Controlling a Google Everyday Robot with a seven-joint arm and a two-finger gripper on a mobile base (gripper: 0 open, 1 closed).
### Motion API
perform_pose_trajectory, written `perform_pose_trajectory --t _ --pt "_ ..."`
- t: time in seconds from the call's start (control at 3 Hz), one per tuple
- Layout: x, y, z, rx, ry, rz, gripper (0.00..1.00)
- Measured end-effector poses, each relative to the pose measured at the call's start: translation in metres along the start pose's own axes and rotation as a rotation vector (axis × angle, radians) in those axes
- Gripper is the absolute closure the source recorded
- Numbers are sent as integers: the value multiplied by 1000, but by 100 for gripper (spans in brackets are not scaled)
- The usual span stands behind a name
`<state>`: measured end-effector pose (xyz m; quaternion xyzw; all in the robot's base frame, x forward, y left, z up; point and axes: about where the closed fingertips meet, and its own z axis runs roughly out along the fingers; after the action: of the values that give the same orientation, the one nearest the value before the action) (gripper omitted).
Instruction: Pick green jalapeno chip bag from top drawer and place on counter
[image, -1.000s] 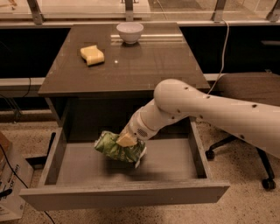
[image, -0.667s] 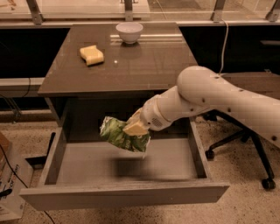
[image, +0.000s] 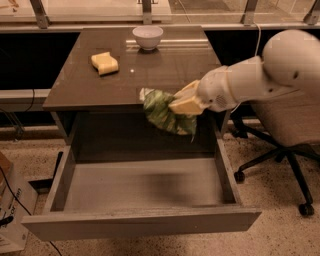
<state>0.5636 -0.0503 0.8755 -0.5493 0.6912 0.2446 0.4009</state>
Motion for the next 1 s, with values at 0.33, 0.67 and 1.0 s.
perform_pose_trajectory --t 0.33,0.67,1.0 --pt "-25 -50 -38 84 -2 -48 100" --pt "-48 -102 -57 161 27 -96 100" --pt "-50 -150 -39 213 69 -94 100"
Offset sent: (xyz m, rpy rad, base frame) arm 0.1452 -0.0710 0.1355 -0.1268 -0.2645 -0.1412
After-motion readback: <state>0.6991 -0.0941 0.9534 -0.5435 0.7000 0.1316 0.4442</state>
